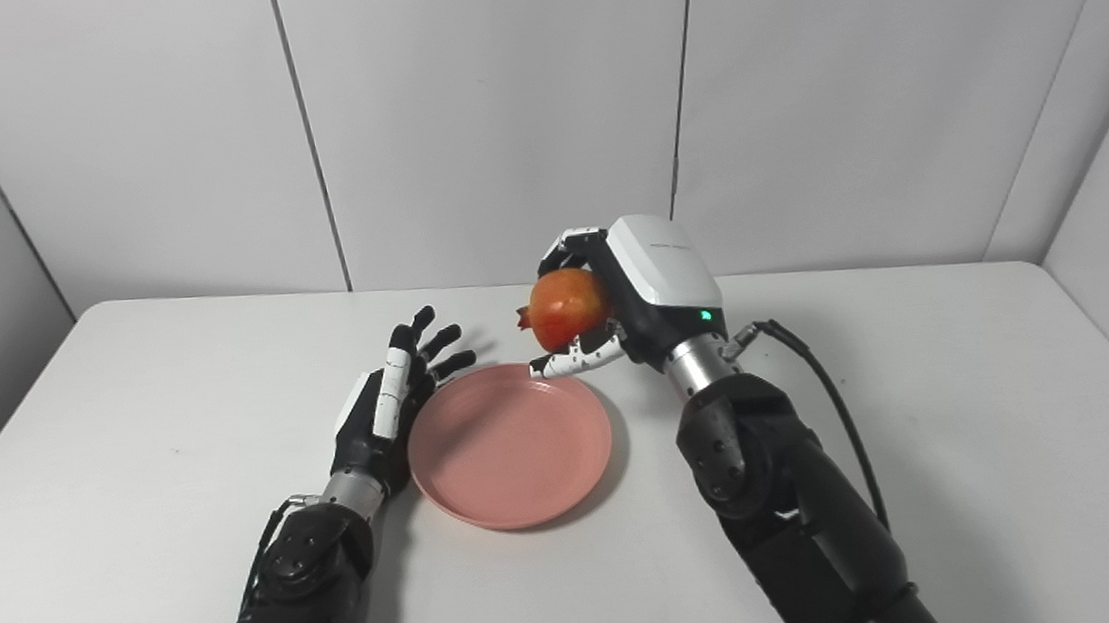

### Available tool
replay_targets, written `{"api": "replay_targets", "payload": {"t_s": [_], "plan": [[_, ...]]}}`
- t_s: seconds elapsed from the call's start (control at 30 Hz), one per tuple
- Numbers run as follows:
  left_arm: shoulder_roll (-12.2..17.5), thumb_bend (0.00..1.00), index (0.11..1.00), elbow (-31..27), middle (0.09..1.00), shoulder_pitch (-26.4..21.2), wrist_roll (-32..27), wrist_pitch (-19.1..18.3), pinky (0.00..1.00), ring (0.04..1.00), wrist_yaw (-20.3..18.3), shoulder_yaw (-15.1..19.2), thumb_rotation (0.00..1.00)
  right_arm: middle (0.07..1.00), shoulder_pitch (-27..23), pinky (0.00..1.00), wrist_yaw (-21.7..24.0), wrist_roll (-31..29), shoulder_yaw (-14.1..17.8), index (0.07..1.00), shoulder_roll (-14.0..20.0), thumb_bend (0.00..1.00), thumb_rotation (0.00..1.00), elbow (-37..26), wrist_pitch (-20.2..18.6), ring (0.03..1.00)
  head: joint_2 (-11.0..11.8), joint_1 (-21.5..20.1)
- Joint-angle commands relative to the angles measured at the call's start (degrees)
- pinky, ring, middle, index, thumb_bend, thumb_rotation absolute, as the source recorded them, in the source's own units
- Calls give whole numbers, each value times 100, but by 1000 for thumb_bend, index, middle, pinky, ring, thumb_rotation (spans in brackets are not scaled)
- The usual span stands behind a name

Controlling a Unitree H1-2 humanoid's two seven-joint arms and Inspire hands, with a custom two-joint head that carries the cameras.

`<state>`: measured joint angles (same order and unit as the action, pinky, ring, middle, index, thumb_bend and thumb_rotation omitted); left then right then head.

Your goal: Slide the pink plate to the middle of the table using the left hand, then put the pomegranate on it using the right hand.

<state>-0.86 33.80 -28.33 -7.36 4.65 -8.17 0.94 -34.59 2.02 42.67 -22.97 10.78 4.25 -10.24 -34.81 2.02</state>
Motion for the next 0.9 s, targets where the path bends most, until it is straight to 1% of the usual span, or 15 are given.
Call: {"api": "replay_targets", "payload": {"t_s": [0.0,0.07,0.13,0.3,0.43,0.57,0.67,0.87], "plan": [[-61,851,1000,178,907,-29,33,-123,768,824,69,-9,968,410,-321,195,-182,107,31,522,-32,520,6,-50,290,257,6,46],[-70,855,1000,189,908,-40,44,-110,764,826,82,-10,968,459,-301,191,-228,126,29,489,-60,528,4,0,351,251,16,82],[-76,857,1000,193,910,-46,32,-107,765,827,86,-6,967,469,-278,186,-223,113,39,482,-89,530,3,43,388,245,29,113],[-74,857,1000,199,912,-52,13,-95,785,828,88,9,966,472,-244,190,-147,87,5,482,-120,529,4,145,420,251,38,148],[-52,861,1000,201,920,-51,34,-86,809,840,90,3,975,472,-230,198,-183,84,-23,482,-134,529,3,287,544,261,55,159],[-59,871,1000,223,914,-63,21,-81,798,833,101,19,970,472,-234,194,-154,73,-26,482,-159,529,3,423,539,257,65,159],[-84,873,1000,216,912,-70,13,-87,795,830,120,30,965,408,-251,204,-189,44,1,519,-171,520,5,609,585,270,53,177],[-89,868,1000,253,912,-79,22,-81,789,826,119,16,965,400,-284,215,-234,1,-19,522,-235,520,5,948,637,283,33,167]]}}
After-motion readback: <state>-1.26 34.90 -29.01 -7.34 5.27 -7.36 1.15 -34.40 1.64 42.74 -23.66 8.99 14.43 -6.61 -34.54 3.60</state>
